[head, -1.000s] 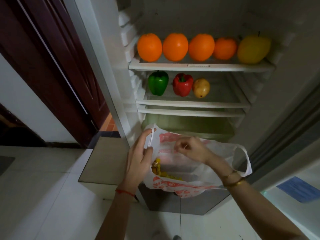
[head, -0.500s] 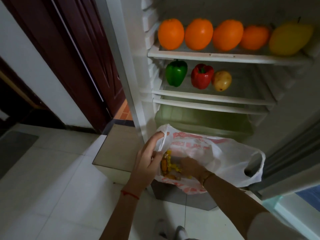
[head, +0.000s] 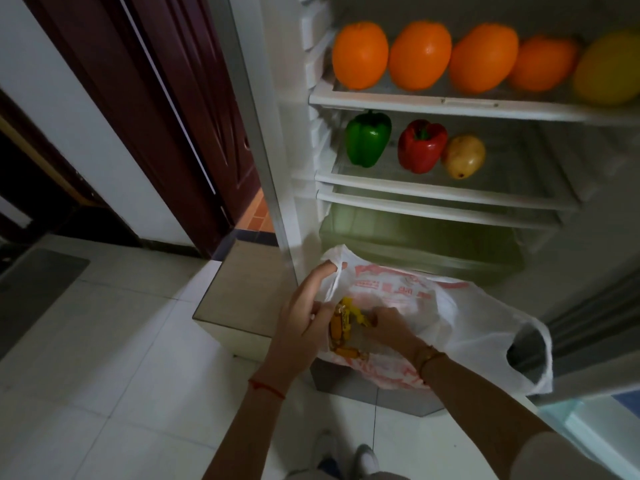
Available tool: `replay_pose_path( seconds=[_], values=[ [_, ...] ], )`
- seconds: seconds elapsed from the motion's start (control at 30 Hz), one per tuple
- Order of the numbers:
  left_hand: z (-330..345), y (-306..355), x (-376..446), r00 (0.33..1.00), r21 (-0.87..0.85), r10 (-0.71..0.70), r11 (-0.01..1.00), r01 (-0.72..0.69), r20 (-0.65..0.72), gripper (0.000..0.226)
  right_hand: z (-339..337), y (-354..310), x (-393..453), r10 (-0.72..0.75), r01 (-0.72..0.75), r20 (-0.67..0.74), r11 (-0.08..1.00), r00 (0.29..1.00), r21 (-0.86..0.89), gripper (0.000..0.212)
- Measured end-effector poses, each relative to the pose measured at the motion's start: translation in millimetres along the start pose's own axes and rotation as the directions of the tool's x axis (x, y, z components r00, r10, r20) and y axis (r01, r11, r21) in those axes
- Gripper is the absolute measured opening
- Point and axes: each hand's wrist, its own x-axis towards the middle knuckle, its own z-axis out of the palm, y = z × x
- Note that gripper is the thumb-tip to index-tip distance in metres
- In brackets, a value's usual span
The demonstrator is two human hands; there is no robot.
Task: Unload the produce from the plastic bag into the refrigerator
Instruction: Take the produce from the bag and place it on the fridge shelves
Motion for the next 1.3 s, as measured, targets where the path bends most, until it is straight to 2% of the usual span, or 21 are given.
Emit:
replay_pose_path(
  seconds=[0.07, 0.17, 0.27, 0.33, 0.43, 0.47, 0.53, 0.57, 0.6, 0.67, 0.7, 0.73, 0.8, 0.9, 0.93, 1.03, 1.07, 1.1, 1.13, 1.23, 1.3],
  values=[
    [1, 0, 2, 1.000, 0.001, -0.001, 1.000, 0.001, -0.004, 0.054, 2, -4, 6, 0.109, -0.104, -0.042, 0.988, 0.993, 0.114, 0.030],
    [1, -1, 5, 1.000, 0.010, -0.020, 1.000, 0.020, -0.020, 0.050, 10, -12, 11, 0.202, -0.169, -0.136, 0.961, 0.970, 0.218, 0.024],
    [1, 0, 7, 0.999, 0.004, -0.032, 0.999, 0.032, -0.001, 0.048, 23, -17, 8, 0.188, -0.156, -0.137, 0.965, 0.973, 0.212, 0.019],
    [0, 0, 8, 1.000, 0.002, -0.029, 1.000, 0.029, 0.005, 0.048, 33, -20, 7, 0.145, -0.115, -0.143, 0.974, 0.979, 0.198, 0.007],
    [0, 1, 10, 0.999, -0.021, -0.041, 0.999, 0.041, 0.002, 0.050, 43, -26, 9, 0.103, -0.109, -0.147, 0.994, 0.984, -0.031, 0.034],
    [-1, 0, 10, 0.999, -0.036, -0.045, 0.998, 0.045, -0.001, 0.050, 45, -27, 7, 0.104, -0.113, -0.148, 0.992, 0.984, -0.048, 0.038],
    [-2, -1, 11, 0.999, -0.052, -0.051, 0.997, 0.052, 0.010, 0.050, 48, -36, 6, 0.111, -0.115, -0.036, 0.983, 0.993, -0.141, 0.041],
    [-2, -1, 11, 0.998, -0.058, -0.055, 0.997, 0.056, 0.014, 0.051, 52, -39, 5, 0.095, -0.108, -0.083, 0.980, 0.992, -0.169, 0.040],
    [-2, 1, 12, 0.998, -0.061, -0.059, 0.996, 0.060, 0.021, 0.051, 53, -39, 7, 0.177, -0.176, -0.003, 0.982, 0.984, -0.069, 0.036],
    [-3, 5, 13, 0.997, -0.053, -0.064, 0.996, 0.066, 0.038, 0.052, 65, -31, 15, 0.182, -0.180, -0.035, 0.982, 0.983, 0.055, 0.031],
    [-4, 8, 13, 0.996, -0.057, -0.069, 0.996, 0.072, 0.048, 0.053, 74, -26, 23, 0.154, -0.146, -0.117, 0.987, 0.981, 0.073, 0.033],
    [-5, 11, 14, 0.996, -0.057, -0.068, 0.996, 0.071, 0.054, 0.053, 81, -20, 30, 0.225, -0.216, -0.083, 0.971, 0.971, 0.101, 0.036],
    [-6, 13, 15, 0.997, -0.033, -0.048, 0.998, 0.050, 0.062, 0.054, 90, -8, 38, 0.245, -0.244, -0.111, 0.969, 0.963, 0.028, 0.036],
    [-7, 13, 18, 0.997, -0.007, -0.043, 0.999, 0.043, 0.057, 0.054, 73, -26, 23, 0.186, -0.180, -0.156, 0.982, 0.970, 0.048, 0.043],
    [-7, 12, 18, 0.997, -0.011, -0.046, 0.999, 0.046, 0.055, 0.053, 69, -28, 22, 0.182, -0.186, -0.146, 0.982, 0.972, -0.013, 0.040],
    [-5, 7, 20, 0.998, -0.010, -0.045, 0.999, 0.046, 0.051, 0.053, 59, -29, 20, 0.261, -0.234, -0.085, 0.942, 0.962, 0.238, 0.050],
    [-4, 6, 21, 0.998, -0.012, -0.030, 0.999, 0.031, 0.058, 0.053, 46, -36, 10, 0.277, -0.246, -0.079, 0.930, 0.958, 0.274, 0.050],
    [-3, 5, 21, 0.998, -0.010, -0.010, 1.000, 0.011, 0.069, 0.052, 37, -38, 4, 0.258, -0.231, -0.116, 0.952, 0.959, 0.203, 0.046],
    [-1, 5, 22, 0.997, -0.004, 0.006, 1.000, -0.005, 0.081, 0.051, 27, -40, -1, 0.304, -0.272, -0.120, 0.935, 0.945, 0.226, 0.043],
    [6, 9, 30, 0.990, -0.045, 0.026, 0.999, -0.020, 0.137, 0.049, -3, -41, -13, 0.379, -0.304, -0.113, 0.859, 0.918, 0.412, 0.036],
    [13, 11, 37, 0.987, -0.072, 0.022, 0.997, -0.010, 0.162, 0.049, -22, -38, -25, 0.369, -0.275, -0.127, 0.844, 0.921, 0.460, 0.025]
  ],
)
